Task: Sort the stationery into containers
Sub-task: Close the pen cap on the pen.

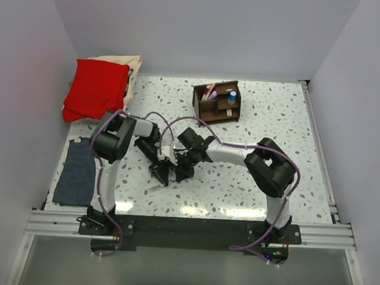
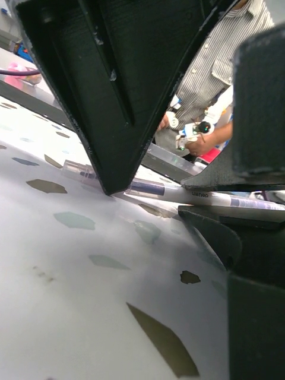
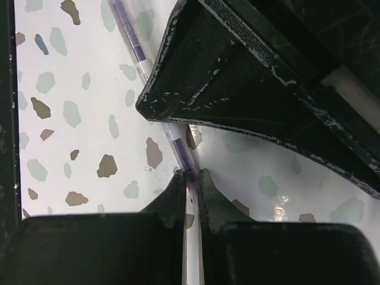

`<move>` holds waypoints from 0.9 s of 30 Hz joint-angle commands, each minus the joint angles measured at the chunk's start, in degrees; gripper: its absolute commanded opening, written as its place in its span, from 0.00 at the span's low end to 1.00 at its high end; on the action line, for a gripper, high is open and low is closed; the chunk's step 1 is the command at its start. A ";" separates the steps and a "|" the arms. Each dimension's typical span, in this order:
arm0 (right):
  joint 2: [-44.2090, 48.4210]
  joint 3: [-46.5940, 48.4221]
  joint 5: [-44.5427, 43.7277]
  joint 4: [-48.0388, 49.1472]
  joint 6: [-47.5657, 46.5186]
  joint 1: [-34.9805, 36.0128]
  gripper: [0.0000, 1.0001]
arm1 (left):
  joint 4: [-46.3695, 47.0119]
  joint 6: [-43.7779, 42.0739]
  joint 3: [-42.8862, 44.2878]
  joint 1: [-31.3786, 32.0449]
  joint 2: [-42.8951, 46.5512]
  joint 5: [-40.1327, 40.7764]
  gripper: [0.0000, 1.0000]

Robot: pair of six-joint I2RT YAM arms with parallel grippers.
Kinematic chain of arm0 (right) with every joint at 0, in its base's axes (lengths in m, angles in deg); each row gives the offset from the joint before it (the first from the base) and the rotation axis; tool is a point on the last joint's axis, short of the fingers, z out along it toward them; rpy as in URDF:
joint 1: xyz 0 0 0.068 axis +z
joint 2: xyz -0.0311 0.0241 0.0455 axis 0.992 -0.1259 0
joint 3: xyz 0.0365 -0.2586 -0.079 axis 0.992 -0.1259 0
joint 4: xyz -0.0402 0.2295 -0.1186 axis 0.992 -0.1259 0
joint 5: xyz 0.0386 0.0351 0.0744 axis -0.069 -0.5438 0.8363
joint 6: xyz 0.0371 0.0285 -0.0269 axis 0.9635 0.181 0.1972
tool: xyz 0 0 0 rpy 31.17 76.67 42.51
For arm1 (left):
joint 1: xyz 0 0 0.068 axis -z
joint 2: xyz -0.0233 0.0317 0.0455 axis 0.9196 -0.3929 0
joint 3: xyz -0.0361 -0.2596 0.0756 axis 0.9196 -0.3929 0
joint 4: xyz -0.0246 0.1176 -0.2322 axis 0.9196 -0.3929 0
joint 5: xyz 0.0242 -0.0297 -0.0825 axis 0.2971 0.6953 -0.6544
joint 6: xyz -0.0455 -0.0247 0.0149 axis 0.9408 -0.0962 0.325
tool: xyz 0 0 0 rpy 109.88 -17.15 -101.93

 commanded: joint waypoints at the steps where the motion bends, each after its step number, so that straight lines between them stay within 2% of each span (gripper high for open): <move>1: -3.33 3.27 15.42 20.22 -4.13 7.27 0.00 | 25.35 -2.09 4.53 1.87 -4.39 0.86 0.00; 4: -4.99 6.88 17.27 10.80 -14.77 7.35 0.00 | 23.60 -4.28 4.80 1.70 -4.48 0.68 0.00; 6: -5.87 8.98 18.85 5.37 -21.95 7.61 0.00 | 20.44 -6.83 6.37 1.09 -6.06 -2.64 0.00; 10: -6.58 11.27 21.23 -1.59 -31.99 7.62 0.00 | 9.56 -16.12 9.97 -0.76 -10.44 -6.96 0.00; 16: -7.90 13.65 22.02 -12.06 -45.54 6.92 0.00 | 2.85 -20.02 15.77 -5.68 -13.79 -7.40 0.00; 20: -7.46 12.69 21.23 -11.54 -46.52 6.65 0.00 | 3.45 -18.89 17.72 -6.39 -14.24 -5.21 0.00; 25: -6.85 11.64 20.27 -6.81 -40.38 6.65 0.00 | 6.96 -16.17 15.00 -5.95 -12.40 -5.38 0.00; 27: -7.19 11.54 19.65 -2.95 -33.18 6.74 0.00 | 11.51 -11.89 12.71 -5.60 -10.91 -5.30 0.00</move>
